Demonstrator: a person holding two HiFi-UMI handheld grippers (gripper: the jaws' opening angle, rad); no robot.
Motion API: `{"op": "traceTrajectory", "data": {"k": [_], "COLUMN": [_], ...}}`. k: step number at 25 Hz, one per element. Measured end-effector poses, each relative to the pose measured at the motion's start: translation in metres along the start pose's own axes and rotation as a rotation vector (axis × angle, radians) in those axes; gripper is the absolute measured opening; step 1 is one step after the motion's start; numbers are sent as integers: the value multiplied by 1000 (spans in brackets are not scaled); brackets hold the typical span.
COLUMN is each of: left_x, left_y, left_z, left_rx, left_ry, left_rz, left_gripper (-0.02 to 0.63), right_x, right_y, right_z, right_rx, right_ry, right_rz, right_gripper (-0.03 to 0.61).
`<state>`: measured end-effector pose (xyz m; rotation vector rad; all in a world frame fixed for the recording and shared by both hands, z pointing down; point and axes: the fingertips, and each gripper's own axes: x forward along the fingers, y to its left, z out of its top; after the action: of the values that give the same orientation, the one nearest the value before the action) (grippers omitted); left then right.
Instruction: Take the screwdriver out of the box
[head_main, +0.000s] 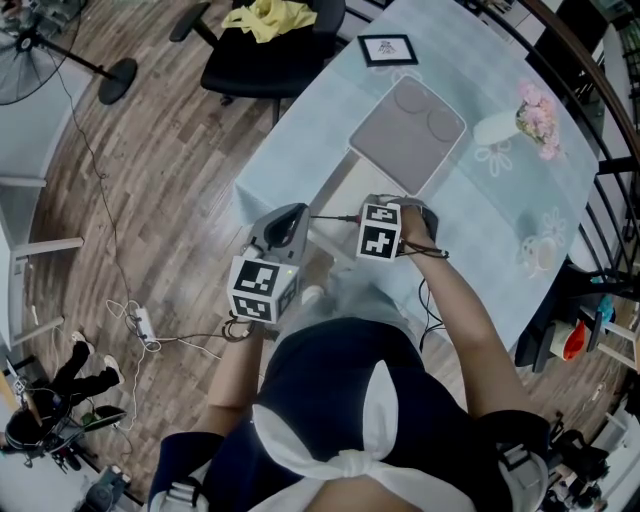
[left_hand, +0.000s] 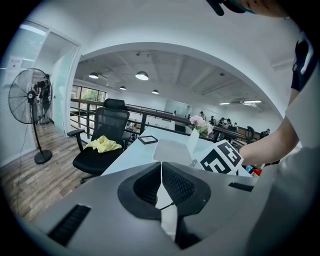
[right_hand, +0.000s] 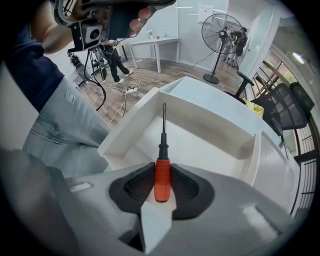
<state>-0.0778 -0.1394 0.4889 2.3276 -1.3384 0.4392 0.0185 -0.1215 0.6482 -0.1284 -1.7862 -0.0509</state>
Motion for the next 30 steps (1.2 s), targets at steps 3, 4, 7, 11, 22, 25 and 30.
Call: {"op": "traceTrajectory", "data": {"k": [3, 4, 7, 11, 22, 25, 30], "left_x": [-3, -4, -5, -6, -10, -10, -8], "left_y": [4, 5, 8, 9, 10, 9, 8], "left_z": [6, 8, 11, 12, -4, -5, -6], "left_rx": [-13, -20, -27, -25, -21, -17, -12], "left_ry": [-12, -16, -26, -29, 0, 3, 8], "left_rz": [20, 27, 29, 31, 10, 5, -6], "left_gripper": [21, 21, 21, 21, 21, 21, 21], "right_x": [-4, -6, -11, -17, -35, -40, -50], "right_y": [1, 1, -1, -2, 4, 3, 2], "right_z": [2, 3, 4, 5, 4, 5, 7], "right_rx": [20, 28, 53, 94, 233, 266, 328], "right_ry": [-18, -27, -53, -84, -178, -204, -254], "right_rz": [-7, -7, -13, -27, -71, -94, -121], "right_gripper": [96, 97, 97, 95, 97, 97, 97]}}
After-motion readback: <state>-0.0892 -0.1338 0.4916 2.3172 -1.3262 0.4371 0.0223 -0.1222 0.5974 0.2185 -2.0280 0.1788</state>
